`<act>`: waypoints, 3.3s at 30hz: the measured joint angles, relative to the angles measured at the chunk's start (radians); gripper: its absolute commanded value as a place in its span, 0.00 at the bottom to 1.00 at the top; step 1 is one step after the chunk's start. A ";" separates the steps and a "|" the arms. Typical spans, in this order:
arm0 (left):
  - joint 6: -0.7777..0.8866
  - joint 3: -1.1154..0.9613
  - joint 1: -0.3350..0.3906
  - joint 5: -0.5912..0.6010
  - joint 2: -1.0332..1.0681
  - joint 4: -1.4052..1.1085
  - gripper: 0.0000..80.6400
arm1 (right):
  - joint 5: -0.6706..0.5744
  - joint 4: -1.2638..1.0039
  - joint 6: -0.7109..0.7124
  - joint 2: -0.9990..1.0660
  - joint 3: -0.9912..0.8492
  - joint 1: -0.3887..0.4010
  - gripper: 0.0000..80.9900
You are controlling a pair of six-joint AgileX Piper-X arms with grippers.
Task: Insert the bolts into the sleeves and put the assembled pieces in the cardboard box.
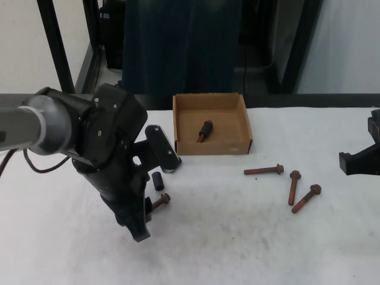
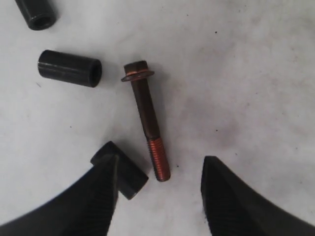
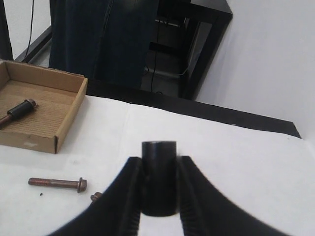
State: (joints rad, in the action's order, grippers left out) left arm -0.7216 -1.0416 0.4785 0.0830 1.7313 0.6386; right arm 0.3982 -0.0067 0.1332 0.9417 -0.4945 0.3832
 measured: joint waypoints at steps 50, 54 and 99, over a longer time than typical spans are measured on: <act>0.123 -0.013 0.000 0.144 0.127 -0.186 0.01 | 0.000 0.000 -0.009 0.000 0.000 -0.002 0.00; 0.123 -0.012 0.000 0.144 0.126 -0.191 0.01 | 0.000 0.000 -0.014 0.000 0.000 -0.002 0.00; 0.954 0.736 0.011 0.271 -0.945 -1.266 0.01 | -0.573 -0.646 -0.337 0.285 0.055 0.526 0.00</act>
State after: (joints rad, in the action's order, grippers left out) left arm 0.2326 -0.3055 0.4890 0.3543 0.7861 -0.6278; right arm -0.1744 -0.6530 -0.2040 1.2268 -0.4392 0.9091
